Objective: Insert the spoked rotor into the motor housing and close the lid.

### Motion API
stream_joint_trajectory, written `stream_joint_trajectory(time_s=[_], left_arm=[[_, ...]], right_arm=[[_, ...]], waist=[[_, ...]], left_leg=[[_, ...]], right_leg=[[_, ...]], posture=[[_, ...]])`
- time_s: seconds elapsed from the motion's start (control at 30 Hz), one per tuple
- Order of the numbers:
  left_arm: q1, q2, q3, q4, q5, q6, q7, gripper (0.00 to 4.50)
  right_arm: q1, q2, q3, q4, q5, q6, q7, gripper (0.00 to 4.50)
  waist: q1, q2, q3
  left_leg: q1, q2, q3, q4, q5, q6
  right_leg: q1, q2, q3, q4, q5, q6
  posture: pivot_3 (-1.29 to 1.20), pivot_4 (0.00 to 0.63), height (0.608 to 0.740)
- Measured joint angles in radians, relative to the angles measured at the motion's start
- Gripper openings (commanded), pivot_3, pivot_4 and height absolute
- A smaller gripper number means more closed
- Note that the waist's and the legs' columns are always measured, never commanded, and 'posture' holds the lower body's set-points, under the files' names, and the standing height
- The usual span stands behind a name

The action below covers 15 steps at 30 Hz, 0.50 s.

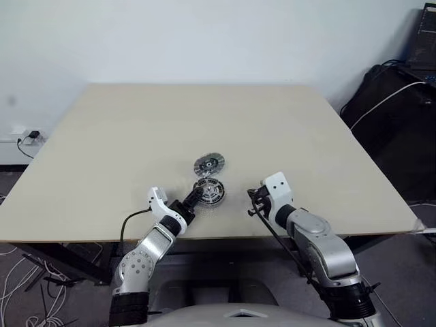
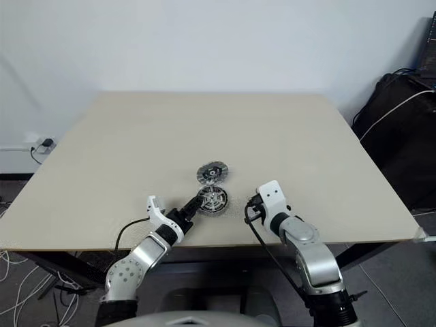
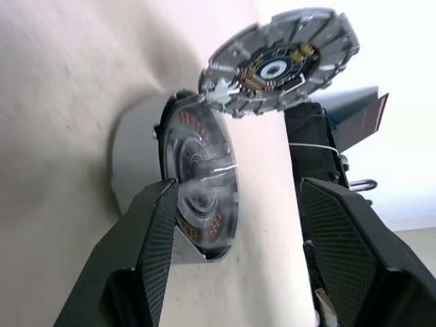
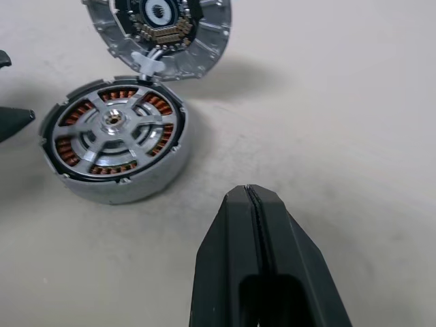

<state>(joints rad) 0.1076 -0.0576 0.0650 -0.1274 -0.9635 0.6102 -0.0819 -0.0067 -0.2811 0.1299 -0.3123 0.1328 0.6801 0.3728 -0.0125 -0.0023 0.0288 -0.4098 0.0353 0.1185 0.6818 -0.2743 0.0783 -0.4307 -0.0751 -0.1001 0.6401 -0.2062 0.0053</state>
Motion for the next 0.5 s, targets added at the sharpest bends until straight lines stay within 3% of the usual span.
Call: stream_joint_trajectory(time_s=[0.17,0.33,0.4,0.5], left_arm=[[0.037,0.008,0.019,-0.033,0.045,-0.033,-0.011,3.02],[0.08,0.1,-0.08,-0.045,0.382,-0.258,-0.032,3.02],[0.09,0.135,-0.139,-0.033,0.587,-0.454,-0.034,2.65],[0.092,0.16,-0.189,0.004,0.719,-0.605,-0.069,1.8]], right_arm=[[-0.008,0.002,0.002,0.014,0.0,-0.002,0.001,0.0],[-0.026,0.012,0.022,0.037,-0.002,-0.013,0.003,0.0],[-0.053,0.021,0.035,0.06,-0.005,-0.021,0.005,0.0],[-0.099,0.047,0.063,0.093,-0.013,-0.031,0.003,0.0]], waist=[[0.0,0.0,0.0],[0.0,0.003,0.002],[0.002,0.004,0.002],[0.001,0.006,0.002]], left_leg=[[0.0,0.0,0.0,0.0,0.0,0.0],[0.0,0.0,0.0,0.0,0.0,0.0],[0.0,0.0,0.0,0.0,0.0,0.0],[-0.001,0.0,0.0,-0.001,0.0,0.0]], right_leg=[[0.0,0.0,0.0,0.0,0.0,0.0],[-0.001,0.0,0.0,0.0,0.0,0.0],[-0.001,-0.001,0.0,0.0,0.0,0.0],[-0.002,-0.002,0.0,-0.001,0.0,0.0]], posture=[[0.0,0.0,0.74],[0.0,0.0,0.74],[0.0,0.0,0.74],[0.0,0.0,0.74]])
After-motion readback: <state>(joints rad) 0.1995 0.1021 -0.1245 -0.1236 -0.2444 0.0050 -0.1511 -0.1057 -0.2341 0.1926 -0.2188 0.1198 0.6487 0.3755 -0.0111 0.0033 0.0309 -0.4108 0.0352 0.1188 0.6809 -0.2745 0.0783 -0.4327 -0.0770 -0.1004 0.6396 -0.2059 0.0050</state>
